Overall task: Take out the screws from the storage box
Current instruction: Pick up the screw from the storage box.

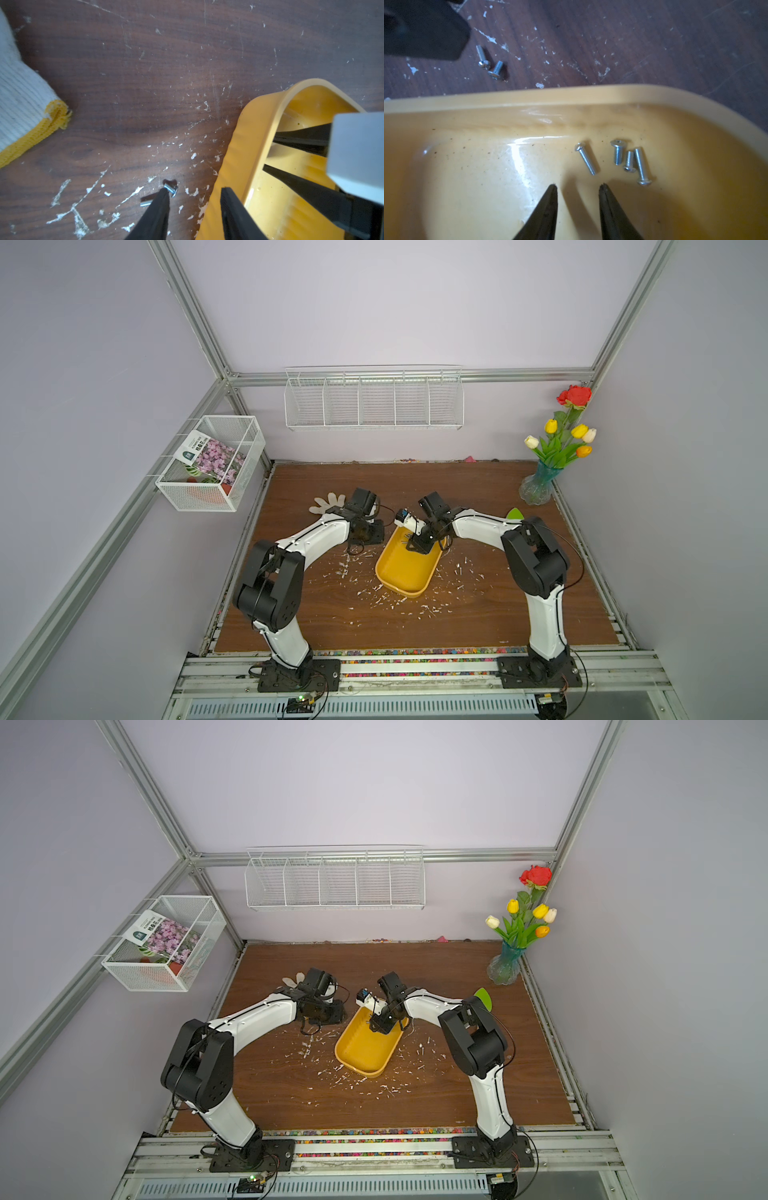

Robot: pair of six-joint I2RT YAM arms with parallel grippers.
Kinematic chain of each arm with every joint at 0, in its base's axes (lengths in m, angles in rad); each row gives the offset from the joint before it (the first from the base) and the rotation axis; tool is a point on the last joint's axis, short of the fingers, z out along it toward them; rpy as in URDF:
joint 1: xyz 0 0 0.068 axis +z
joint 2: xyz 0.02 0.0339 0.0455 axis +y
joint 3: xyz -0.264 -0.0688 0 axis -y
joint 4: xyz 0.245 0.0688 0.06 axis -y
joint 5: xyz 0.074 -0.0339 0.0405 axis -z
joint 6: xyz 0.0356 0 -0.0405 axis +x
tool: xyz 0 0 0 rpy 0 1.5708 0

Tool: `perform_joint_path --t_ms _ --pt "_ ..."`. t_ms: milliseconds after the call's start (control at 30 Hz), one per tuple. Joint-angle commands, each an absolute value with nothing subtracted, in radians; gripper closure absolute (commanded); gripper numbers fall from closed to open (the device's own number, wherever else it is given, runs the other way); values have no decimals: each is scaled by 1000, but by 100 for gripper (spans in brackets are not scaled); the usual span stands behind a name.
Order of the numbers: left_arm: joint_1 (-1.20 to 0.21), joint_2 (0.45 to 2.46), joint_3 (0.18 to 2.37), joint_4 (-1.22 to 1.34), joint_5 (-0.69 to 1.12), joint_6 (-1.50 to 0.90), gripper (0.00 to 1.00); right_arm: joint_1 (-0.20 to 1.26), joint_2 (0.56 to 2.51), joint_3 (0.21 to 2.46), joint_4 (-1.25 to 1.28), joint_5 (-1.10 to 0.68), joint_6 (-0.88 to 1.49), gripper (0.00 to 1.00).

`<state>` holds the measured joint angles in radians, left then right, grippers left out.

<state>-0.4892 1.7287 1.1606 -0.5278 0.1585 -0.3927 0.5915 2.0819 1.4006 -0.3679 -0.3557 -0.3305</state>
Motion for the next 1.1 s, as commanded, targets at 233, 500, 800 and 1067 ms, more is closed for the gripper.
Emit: perform_joint_path --t_ms 233,500,800,1067 --pt "-486 1721 1155 -518 169 -403 55 611 2165 1459 -434 -344 -370 62" --pt "-485 1719 1152 -515 169 -406 55 617 2172 1459 -460 -327 -374 66" --pt "-483 1721 1152 -514 174 -405 56 647 2186 1491 -538 -233 -369 72" --pt "-474 1696 1125 -499 171 -418 56 676 2217 1517 -599 -164 -350 78"
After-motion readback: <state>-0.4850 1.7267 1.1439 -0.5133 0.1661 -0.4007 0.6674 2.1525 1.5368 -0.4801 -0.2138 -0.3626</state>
